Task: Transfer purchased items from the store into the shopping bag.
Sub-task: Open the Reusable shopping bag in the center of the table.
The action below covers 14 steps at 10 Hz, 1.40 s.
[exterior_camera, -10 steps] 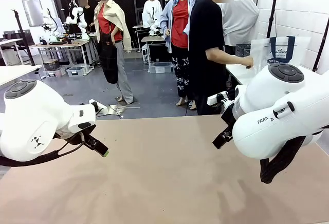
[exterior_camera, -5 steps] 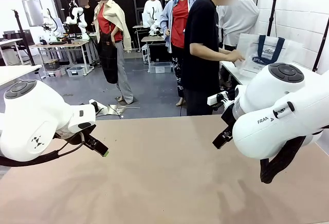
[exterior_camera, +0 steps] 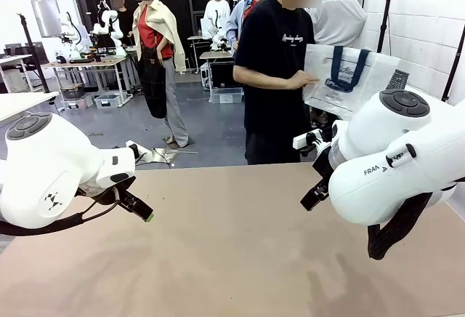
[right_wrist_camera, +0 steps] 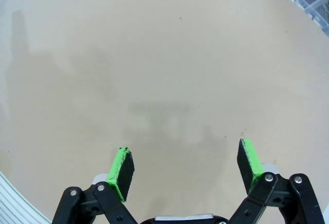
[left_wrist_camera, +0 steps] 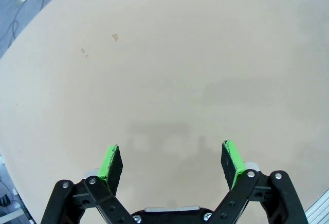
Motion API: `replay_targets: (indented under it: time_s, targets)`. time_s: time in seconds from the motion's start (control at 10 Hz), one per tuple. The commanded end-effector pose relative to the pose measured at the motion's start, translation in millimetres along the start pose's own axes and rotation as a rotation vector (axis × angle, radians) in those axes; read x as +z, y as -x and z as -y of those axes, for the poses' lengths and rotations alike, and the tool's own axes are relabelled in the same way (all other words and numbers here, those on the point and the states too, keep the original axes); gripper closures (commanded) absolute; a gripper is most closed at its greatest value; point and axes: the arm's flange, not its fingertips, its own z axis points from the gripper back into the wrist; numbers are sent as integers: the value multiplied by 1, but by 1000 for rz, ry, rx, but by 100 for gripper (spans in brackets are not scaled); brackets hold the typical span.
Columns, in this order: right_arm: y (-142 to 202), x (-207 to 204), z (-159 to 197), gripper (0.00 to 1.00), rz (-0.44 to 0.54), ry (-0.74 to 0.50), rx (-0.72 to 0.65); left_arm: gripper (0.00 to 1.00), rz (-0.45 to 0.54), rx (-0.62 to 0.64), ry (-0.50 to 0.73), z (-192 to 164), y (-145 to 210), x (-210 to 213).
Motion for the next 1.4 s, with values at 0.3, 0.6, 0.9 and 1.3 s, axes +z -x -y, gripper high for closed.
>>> replay_targets:
  time_s: [0.3,0.6,0.9,1.3]
  targets:
    - [0,0,0,0,0,0,0,0,3,5,-1,-2,0,0]
    - [0,0,0,0,0,0,0,0,3,5,-1,-2,0,0]
    - [0,0,0,0,0,0,0,0,3,5,-1,-2,0,0]
    - [0,0,0,0,0,0,0,0,3,5,-1,-2,0,0]
